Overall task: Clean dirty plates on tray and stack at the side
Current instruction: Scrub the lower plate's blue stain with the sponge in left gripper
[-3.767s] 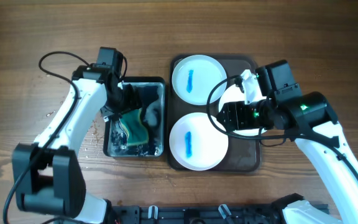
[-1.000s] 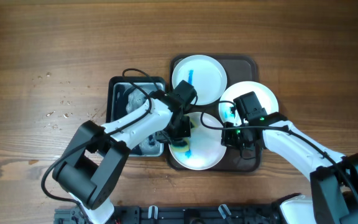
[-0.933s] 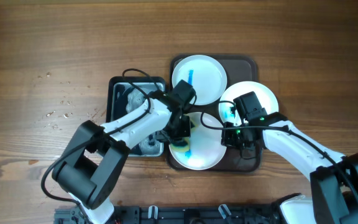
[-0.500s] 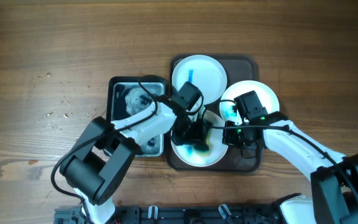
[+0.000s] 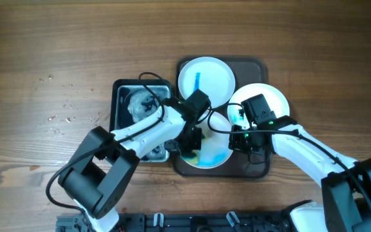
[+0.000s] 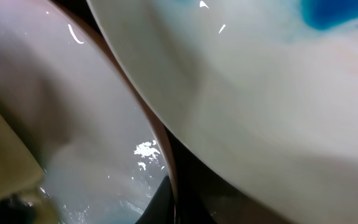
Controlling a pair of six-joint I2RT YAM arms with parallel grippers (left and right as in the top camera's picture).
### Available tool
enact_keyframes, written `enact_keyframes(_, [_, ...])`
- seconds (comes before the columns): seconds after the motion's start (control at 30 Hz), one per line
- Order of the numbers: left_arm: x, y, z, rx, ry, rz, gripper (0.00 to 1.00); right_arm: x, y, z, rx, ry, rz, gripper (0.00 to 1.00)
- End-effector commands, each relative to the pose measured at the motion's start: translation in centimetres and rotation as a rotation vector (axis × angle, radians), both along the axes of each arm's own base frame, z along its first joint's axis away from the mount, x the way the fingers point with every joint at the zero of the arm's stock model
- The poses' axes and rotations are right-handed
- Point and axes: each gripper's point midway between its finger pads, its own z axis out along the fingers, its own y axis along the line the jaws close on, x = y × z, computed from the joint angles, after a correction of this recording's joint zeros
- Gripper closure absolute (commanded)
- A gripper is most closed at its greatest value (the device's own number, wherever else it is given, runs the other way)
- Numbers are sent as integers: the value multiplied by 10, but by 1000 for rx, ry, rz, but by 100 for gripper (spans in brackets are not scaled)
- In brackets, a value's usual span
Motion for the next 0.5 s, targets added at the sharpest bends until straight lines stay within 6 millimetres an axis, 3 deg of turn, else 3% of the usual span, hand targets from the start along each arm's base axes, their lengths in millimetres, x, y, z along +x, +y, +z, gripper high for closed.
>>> enact_keyframes(0.0, [41, 89, -25, 365, -173, 120, 96, -7, -31, -21, -158, 32, -51, 96])
enact_keyframes(0.07, [44, 73, -29, 265, -155, 92, 96, -7, -31, -21, -158, 32, -51, 96])
enact_keyframes(0.17, [37, 30, -31, 29, -85, 17, 96, -7, -31, -21, -157, 31, -52, 96])
enact_keyframes(0.33, [26, -48, -7, -406, 31, -8, 96, -7, -31, -21, -158, 31, -51, 96])
enact_keyframes(0.47, [21, -68, 0, -469, 49, 12, 96, -7, -31, -21, -157, 32, -54, 96])
